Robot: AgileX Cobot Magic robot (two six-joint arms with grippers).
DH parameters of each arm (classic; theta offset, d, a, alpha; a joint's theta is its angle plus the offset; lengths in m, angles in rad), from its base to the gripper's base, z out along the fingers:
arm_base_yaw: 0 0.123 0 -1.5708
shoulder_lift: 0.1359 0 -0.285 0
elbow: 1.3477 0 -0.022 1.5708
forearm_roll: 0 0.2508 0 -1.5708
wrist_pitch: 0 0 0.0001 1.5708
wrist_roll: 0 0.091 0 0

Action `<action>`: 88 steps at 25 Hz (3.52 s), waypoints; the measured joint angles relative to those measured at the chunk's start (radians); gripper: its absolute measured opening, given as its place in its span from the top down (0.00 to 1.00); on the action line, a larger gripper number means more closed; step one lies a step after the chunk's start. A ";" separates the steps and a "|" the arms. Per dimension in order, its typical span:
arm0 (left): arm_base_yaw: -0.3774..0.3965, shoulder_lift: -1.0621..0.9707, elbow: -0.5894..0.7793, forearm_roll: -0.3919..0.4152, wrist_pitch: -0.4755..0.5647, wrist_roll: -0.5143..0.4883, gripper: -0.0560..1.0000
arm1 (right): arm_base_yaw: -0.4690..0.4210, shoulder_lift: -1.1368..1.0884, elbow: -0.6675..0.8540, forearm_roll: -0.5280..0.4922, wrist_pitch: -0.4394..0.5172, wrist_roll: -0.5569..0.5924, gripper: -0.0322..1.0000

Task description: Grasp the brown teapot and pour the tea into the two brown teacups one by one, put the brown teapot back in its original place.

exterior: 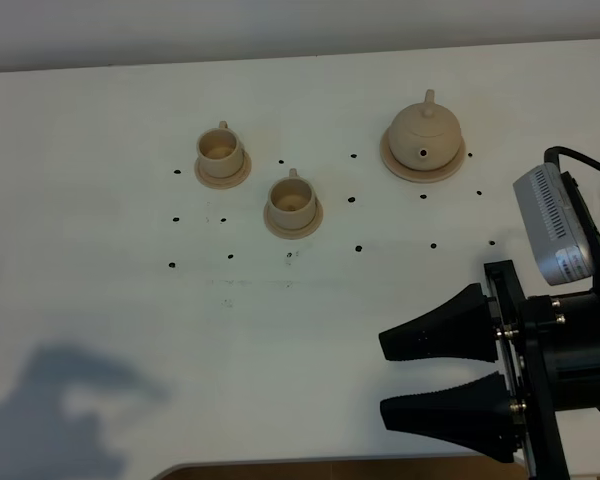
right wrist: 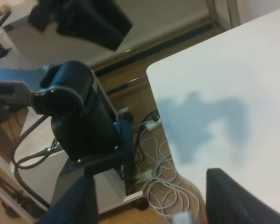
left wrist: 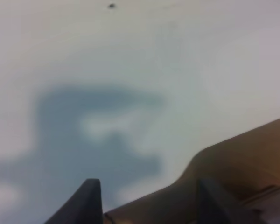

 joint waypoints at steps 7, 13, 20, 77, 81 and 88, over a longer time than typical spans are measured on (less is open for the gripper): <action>0.000 -0.169 0.070 0.063 0.009 -0.088 0.49 | 0.000 0.000 -0.002 0.020 -0.001 0.004 0.47; 0.000 -0.272 0.074 0.143 0.005 -0.189 0.49 | 0.000 0.000 -0.002 0.027 -0.001 0.004 0.47; 0.000 -0.312 0.110 0.140 -0.094 -0.197 0.49 | 0.000 0.000 -0.002 0.047 -0.002 0.006 0.47; 0.258 -0.432 0.116 0.137 -0.103 -0.199 0.49 | 0.000 0.965 -1.386 -1.523 -0.296 1.958 0.47; 0.258 -0.432 0.116 0.137 -0.103 -0.199 0.49 | 0.000 0.987 -1.447 -1.581 -0.298 2.006 0.47; 0.258 -0.432 0.116 0.137 -0.103 -0.199 0.49 | -0.012 1.065 -1.541 -1.670 -0.312 2.096 0.47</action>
